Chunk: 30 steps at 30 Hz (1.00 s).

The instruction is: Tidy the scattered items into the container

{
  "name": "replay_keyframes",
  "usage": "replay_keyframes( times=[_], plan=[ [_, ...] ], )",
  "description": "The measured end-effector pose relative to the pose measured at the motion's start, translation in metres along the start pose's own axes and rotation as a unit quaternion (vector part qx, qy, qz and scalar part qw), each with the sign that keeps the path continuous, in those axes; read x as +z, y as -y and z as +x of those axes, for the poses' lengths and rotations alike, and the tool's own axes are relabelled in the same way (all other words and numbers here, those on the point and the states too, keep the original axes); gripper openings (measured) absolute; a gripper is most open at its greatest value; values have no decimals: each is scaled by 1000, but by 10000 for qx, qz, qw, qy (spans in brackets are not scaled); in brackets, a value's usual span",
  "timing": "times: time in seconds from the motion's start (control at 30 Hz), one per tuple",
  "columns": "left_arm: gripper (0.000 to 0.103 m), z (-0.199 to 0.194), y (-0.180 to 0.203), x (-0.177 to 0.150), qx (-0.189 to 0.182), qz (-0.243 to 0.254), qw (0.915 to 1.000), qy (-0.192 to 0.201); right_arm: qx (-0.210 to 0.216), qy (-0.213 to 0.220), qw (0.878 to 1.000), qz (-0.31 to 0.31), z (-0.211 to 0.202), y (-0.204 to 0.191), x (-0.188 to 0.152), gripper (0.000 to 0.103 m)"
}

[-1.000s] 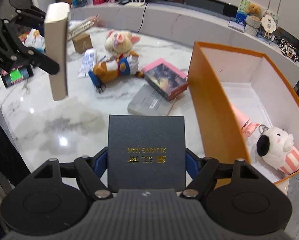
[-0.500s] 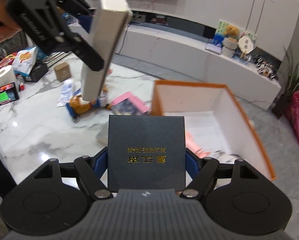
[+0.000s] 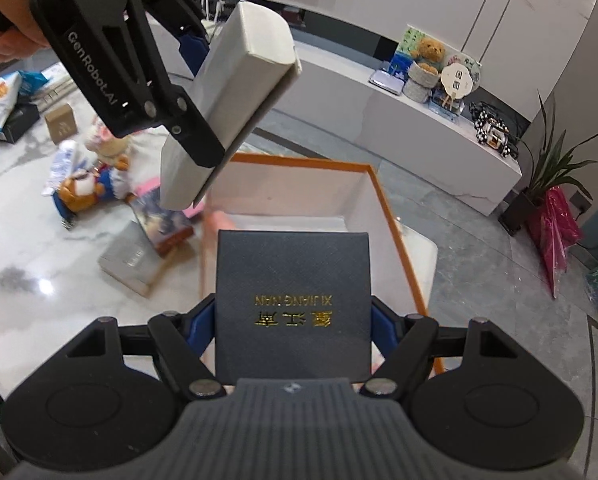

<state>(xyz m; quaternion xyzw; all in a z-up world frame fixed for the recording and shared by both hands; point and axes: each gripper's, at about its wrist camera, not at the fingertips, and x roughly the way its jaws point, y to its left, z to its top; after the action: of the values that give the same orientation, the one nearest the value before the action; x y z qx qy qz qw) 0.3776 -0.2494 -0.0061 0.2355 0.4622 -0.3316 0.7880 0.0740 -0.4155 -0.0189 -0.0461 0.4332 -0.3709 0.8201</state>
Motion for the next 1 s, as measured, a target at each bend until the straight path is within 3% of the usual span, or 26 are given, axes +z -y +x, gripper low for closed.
replay_keyframes(
  times=[0.33,1.0],
  plan=[
    [72,45,-16,30,-87,68,9994,-332,-179,-303,9994,-42,43,31,13,78],
    [72,143,-36,43,-30,144,9890,-1469,-149,-668,9975,-152,126,52,24,77]
  ],
)
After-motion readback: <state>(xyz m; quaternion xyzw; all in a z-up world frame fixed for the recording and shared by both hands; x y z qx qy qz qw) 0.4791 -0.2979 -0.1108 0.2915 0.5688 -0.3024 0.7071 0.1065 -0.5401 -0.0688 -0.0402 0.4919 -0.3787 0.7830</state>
